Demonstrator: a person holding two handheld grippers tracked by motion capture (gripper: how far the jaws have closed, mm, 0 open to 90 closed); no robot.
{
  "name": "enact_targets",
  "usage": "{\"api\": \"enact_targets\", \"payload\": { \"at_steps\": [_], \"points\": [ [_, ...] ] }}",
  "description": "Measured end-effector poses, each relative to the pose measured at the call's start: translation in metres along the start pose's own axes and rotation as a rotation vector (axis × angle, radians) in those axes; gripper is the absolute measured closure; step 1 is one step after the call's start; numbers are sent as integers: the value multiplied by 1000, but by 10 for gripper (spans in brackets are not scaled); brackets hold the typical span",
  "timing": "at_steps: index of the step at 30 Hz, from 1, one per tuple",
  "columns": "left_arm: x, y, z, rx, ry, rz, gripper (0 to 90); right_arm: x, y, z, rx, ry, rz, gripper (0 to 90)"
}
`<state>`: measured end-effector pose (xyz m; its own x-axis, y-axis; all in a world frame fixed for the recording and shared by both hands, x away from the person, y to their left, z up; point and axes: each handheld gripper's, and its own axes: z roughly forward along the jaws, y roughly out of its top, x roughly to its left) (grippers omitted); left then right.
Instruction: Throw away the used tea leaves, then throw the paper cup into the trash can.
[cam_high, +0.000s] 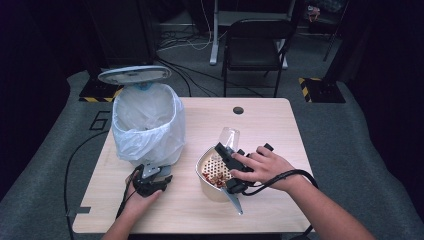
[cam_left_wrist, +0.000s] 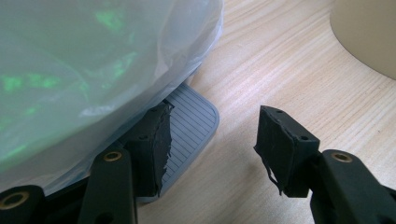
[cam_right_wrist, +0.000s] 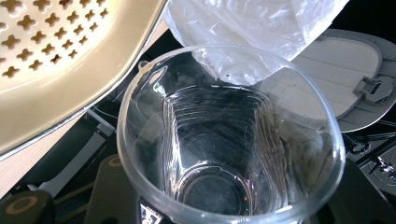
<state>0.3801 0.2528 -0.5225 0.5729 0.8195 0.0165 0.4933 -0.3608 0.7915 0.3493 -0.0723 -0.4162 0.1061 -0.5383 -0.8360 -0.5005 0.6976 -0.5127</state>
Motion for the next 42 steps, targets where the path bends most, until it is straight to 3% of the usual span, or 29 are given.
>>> {"api": "enact_targets", "payload": {
  "at_steps": [3,4,6,7,8,9,10,11,12,13,14,17,18,19,20,21,22,23,24,25,26,27,28,29,32,36,37,41,42],
  "points": [
    [0,0,0,0,1,1,449,-2,0,1,-6,-25,-3,465],
    [0,0,0,0,1,1,449,-10,-1,4,-61,-39,-58,464],
    [0,0,0,0,1,1,449,-10,-3,2,-46,-21,0,463],
    [-1,0,0,-7,1,-12,449,-10,-4,1,-41,-20,56,462],
    [0,0,0,-9,2,-5,449,-15,-7,1,-64,3,70,462],
    [3,1,0,-2,2,52,449,-21,-9,1,-71,-23,71,462],
    [5,2,-1,0,5,78,449,-25,-12,1,-78,-49,94,462],
    [5,2,-1,8,5,87,449,-28,-14,0,-86,-35,144,461],
    [5,2,-1,8,5,88,449,-29,-17,0,-94,-29,225,462],
    [5,2,-1,8,5,88,449,-29,-17,0,-94,-29,225,462],
    [0,0,0,1,1,2,449,-33,-23,1,-115,-1,356,462],
    [0,0,0,0,0,0,449,-40,-35,3,-159,54,552,461],
    [0,0,0,0,0,0,449,-42,-38,4,-167,65,604,461],
    [0,0,0,0,0,0,449,-42,-38,4,-167,65,604,461],
    [0,0,0,0,0,0,449,-44,-45,6,-187,122,728,461],
    [0,0,0,0,0,0,449,-44,-45,6,-187,122,728,461],
    [0,0,0,0,0,0,449,-44,-52,9,-211,179,845,460],
    [0,0,0,-1,0,-5,449,-44,-52,9,-211,179,845,460],
    [0,0,0,0,-1,0,449,-44,-58,12,-225,238,974,459],
    [0,0,0,0,-1,0,449,-44,-58,12,-225,238,974,459],
    [0,0,0,0,0,0,449,-44,-60,13,-230,263,1033,459],
    [0,0,0,0,0,0,449,-44,-67,17,-249,325,1174,459],
    [0,0,0,-1,-1,-1,449,-45,-71,18,-249,348,1240,459],
    [0,0,0,-1,-1,-1,449,-45,-71,18,-249,348,1240,459],
    [0,0,0,0,1,0,449,-44,-80,24,-264,424,1436,460],
    [0,0,0,1,2,3,449,-45,-90,31,-271,479,1639,459],
    [0,0,0,0,1,0,449,-46,-91,32,-273,478,1661,459],
    [0,0,0,-1,-1,-2,449,-49,-91,33,-253,458,1662,458],
    [0,0,0,-1,-2,-1,449,-50,-90,34,-252,455,1681,458]
  ]
}}
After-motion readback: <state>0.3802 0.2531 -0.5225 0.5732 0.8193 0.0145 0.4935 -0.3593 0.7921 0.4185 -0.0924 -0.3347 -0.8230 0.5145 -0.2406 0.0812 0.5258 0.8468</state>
